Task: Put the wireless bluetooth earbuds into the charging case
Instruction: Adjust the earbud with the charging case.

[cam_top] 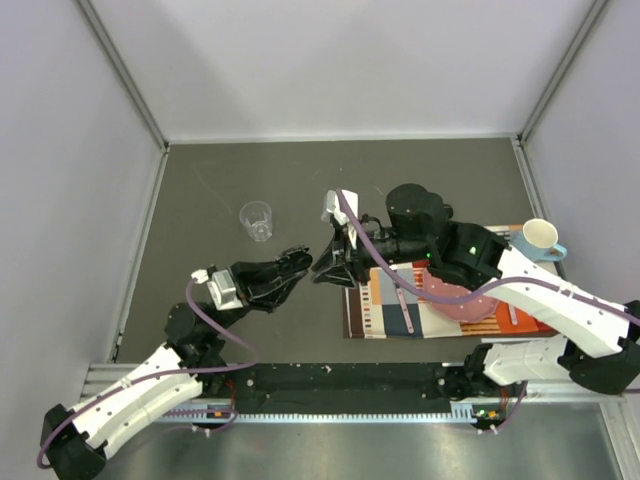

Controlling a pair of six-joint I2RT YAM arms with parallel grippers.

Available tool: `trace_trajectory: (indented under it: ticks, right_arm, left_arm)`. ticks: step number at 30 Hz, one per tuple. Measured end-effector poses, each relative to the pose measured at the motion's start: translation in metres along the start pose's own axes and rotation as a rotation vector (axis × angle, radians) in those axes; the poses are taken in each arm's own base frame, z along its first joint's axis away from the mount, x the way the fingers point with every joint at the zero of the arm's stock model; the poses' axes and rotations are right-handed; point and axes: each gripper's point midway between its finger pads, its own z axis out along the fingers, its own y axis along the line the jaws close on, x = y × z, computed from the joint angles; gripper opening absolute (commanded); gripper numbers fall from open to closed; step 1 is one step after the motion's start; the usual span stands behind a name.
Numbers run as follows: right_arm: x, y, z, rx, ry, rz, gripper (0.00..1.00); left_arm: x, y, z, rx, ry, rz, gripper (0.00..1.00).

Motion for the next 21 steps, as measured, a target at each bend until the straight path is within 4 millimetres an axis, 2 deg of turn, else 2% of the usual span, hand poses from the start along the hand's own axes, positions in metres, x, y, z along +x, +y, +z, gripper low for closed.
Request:
trace_trajectory:
  ticks: [13,21]
  right_arm:
    - [-0.022,0.005,0.012,-0.048,-0.026,-0.087,0.29]
    - [-0.015,0.007,0.025,-0.098,0.003,-0.073,0.27]
  left_arm:
    - [0.001,-0.005,0.004,0.034,0.017,-0.004,0.00]
    - [0.002,-0.009,0.006,0.063,0.033,-0.008,0.00]
